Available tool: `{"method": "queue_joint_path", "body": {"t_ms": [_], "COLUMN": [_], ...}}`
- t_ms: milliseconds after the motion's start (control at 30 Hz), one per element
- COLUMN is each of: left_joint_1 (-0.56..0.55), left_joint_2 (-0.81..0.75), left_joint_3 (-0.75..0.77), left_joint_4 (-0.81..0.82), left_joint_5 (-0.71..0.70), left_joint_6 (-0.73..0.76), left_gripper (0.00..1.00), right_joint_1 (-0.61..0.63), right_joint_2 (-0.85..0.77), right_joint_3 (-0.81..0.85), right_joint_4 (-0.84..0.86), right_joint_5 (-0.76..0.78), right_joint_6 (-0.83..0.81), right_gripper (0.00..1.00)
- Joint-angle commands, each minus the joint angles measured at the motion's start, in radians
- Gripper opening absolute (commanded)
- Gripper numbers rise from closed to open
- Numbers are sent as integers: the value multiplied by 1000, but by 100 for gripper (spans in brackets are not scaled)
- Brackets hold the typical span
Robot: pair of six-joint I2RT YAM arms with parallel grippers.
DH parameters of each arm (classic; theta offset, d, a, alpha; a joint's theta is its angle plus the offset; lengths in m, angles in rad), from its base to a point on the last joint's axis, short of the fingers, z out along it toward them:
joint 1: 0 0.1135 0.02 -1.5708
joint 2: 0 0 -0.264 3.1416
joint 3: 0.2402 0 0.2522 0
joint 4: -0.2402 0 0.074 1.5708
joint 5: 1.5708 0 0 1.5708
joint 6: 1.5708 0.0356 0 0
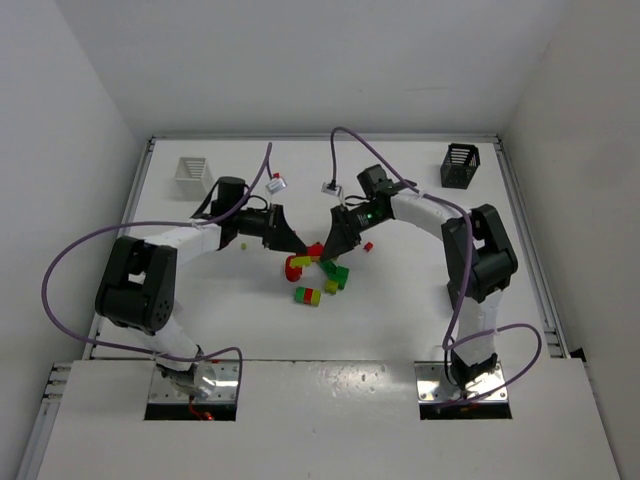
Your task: Sort the legos into containers by color
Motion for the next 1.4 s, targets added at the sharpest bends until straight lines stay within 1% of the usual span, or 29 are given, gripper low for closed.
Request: {"method": "queue_joint_path", "body": {"t_ms": [0,100,233,367,500,533,600,633,733,800,833,867,933,967,1000,1033,1067,1100,1133,1167,1233,1267,1333,1367], "left_joint_1": [-9,0,35,58,58,58,58,58,40,12,-1,-1,-14,-14,-14,-14,-14,-14,-14,-23,-23,-23,-23,-23], "left_joint_2": [-3,-3,45,79,79,79,89,89,89,80,80,71,71,71,71,71,62,62,62,51,39,24,7,-9], "left_joint_3": [40,40,31,31,31,31,20,9,-2,-2,-2,-2,-20,-29,-61,-80,-106,-116,-126,-126,-153,-153,-166,-166], "left_joint_4": [18,34,170,201,210,210,210,210,164,164,153,153,176,246,309,377,488,538,581,644,701,754,776,785], "left_joint_5": [-5,-66,-111,-175,-271,-293,-348,-365,-445,-474,-474,-491,-480,-459,-401,-372,-335,-322,-313,-313,-302,-302,-312,-312], "left_joint_6": [34,22,-104,-155,-176,-186,-213,-233,-258,-268,-284,-293,-317,-368,-405,-444,-515,-544,-572,-616,-655,-688,-712,-724], "left_gripper": [0,0,0,0,0,0,0,0,0,0,0,0,0,0,0,0,0,0,0,0,0,0,0,0], "right_joint_1": [7,7,7,7,-4,-4,-4,-4,-4,6,6,6,6,6,6,6,6,15,15,15,15,15,15,15], "right_joint_2": [13,13,4,4,-9,-31,-51,-74,-104,-131,-142,-156,-205,-225,-243,-269,-269,-269,-269,-257,-245,-231,-217,-202], "right_joint_3": [64,45,-9,-34,-67,-84,-98,-112,-134,-144,-170,-179,-195,-219,-233,-242,-242,-242,-259,-274,-326,-345,-399,-419], "right_joint_4": [-195,-211,-211,-176,-44,25,77,131,194,209,241,263,297,347,378,406,439,461,488,590,701,804,921,1056], "right_joint_5": [19,59,133,202,294,347,427,458,539,584,596,596,578,523,477,433,352,314,256,239,216,205,194,194], "right_joint_6": [-237,-269,-280,-271,-168,-115,-70,-50,-15,-4,10,23,62,83,106,160,189,227,340,411,538,656,778,906], "right_gripper": [17,11,9,8,7,6,6,8,34,44,46,47,49,49,51,54,54,55,55,55,57,57,57,58]}}
